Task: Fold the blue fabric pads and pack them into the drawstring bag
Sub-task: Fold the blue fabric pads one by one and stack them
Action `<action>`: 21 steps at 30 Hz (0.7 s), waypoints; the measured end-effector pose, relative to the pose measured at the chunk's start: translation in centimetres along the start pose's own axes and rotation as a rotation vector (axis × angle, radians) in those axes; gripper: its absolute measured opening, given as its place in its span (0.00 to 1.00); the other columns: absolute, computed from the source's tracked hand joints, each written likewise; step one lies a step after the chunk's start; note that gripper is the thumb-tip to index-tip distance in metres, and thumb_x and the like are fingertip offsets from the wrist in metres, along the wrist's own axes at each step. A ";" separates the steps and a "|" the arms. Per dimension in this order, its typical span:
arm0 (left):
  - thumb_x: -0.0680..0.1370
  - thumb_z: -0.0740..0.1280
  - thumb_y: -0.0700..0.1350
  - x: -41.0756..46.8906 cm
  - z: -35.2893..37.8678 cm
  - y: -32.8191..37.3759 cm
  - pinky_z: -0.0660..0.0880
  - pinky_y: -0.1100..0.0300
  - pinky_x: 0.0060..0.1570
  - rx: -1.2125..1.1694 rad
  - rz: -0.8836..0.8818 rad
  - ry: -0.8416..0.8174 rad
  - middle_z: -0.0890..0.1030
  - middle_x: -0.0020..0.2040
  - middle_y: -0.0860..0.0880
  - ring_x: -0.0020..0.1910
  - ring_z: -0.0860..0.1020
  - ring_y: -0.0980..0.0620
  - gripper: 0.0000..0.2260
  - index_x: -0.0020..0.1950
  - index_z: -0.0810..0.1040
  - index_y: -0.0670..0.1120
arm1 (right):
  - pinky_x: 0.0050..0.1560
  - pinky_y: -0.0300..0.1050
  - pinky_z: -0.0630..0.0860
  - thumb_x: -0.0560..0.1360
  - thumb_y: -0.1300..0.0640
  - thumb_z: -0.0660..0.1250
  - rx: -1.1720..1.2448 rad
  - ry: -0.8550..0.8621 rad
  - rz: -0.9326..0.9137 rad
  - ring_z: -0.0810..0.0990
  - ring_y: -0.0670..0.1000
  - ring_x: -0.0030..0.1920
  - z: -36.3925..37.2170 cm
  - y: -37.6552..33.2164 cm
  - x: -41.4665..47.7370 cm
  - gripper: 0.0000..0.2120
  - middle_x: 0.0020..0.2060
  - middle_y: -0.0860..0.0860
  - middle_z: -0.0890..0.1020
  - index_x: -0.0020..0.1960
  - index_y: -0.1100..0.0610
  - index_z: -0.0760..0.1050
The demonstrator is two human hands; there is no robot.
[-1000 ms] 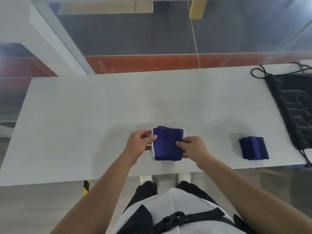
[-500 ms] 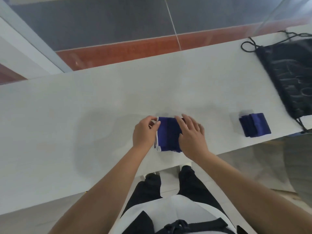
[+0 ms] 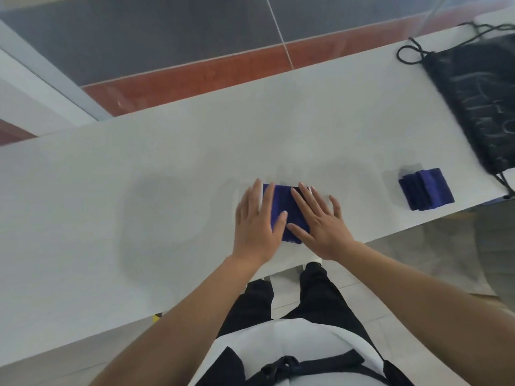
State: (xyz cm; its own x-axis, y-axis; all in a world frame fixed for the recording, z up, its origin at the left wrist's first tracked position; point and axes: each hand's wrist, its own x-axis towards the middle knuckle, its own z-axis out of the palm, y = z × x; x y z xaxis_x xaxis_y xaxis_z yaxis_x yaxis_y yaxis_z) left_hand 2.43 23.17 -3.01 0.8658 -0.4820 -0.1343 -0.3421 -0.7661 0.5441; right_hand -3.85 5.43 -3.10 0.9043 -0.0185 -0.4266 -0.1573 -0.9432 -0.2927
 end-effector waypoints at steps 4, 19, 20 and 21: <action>0.84 0.47 0.59 -1.1 1.8 -2.1 0.45 0.43 0.79 0.250 0.089 -0.155 0.39 0.82 0.50 0.82 0.43 0.44 0.29 0.82 0.42 0.51 | 0.79 0.59 0.40 0.80 0.32 0.41 -0.023 -0.016 -0.025 0.35 0.47 0.80 0.0 0.4 0.0 0.34 0.78 0.41 0.32 0.78 0.42 0.28; 0.83 0.61 0.55 -0.6 -0.2 0.5 0.55 0.51 0.76 -0.161 -0.154 -0.107 0.41 0.83 0.50 0.80 0.49 0.50 0.33 0.82 0.45 0.55 | 0.79 0.60 0.41 0.79 0.33 0.52 0.089 -0.013 -0.070 0.39 0.50 0.81 -4.3 1.0 -0.9 0.35 0.81 0.44 0.40 0.80 0.40 0.39; 0.82 0.64 0.52 -0.6 -0.5 1.4 0.58 0.53 0.74 -0.279 -0.262 -0.038 0.44 0.82 0.49 0.80 0.52 0.50 0.34 0.82 0.48 0.54 | 0.79 0.59 0.44 0.80 0.35 0.55 0.160 0.087 -0.060 0.43 0.50 0.81 -5.6 1.8 -1.5 0.34 0.82 0.46 0.45 0.81 0.41 0.45; 0.81 0.66 0.50 -0.3 -0.6 2.1 0.62 0.52 0.73 -0.396 -0.395 0.001 0.49 0.82 0.48 0.79 0.56 0.49 0.34 0.82 0.50 0.53 | 0.79 0.58 0.49 0.80 0.38 0.58 0.241 0.205 -0.020 0.50 0.51 0.81 -7.1 2.8 -2.2 0.32 0.82 0.48 0.52 0.80 0.43 0.52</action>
State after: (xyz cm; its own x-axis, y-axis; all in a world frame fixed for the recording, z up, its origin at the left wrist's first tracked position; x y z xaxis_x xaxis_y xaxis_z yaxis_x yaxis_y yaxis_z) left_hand 1.72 21.98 -1.34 0.9010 -0.1901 -0.3899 0.1711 -0.6701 0.7222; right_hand -3.51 0.49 3.09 0.9654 -0.0904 -0.2446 -0.2062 -0.8388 -0.5039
